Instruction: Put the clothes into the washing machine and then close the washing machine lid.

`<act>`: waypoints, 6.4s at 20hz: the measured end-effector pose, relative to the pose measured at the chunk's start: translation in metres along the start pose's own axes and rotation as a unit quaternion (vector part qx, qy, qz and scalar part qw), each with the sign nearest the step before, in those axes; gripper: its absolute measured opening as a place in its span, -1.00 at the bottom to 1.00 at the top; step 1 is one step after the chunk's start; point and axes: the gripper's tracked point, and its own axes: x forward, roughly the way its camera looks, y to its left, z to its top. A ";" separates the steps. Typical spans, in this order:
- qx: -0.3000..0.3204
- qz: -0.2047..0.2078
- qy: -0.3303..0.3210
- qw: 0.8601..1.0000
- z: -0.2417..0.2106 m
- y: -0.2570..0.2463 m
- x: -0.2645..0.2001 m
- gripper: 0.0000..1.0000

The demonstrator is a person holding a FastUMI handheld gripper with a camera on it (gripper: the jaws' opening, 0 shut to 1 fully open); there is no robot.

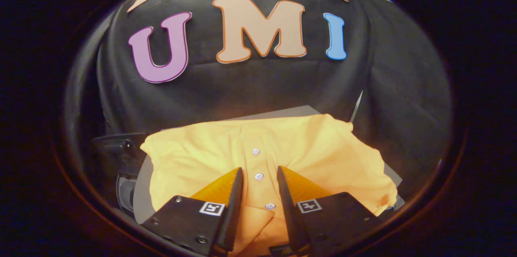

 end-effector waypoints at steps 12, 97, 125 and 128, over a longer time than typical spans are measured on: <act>0.005 0.095 -0.125 0.988 0.061 0.050 -0.093 -0.99; -0.075 0.179 -0.204 0.960 -0.003 0.411 -0.030 0.94; -0.037 0.150 -0.169 0.973 0.033 0.450 0.072 0.97; -0.037 0.152 -0.170 0.973 0.032 0.448 0.067 0.98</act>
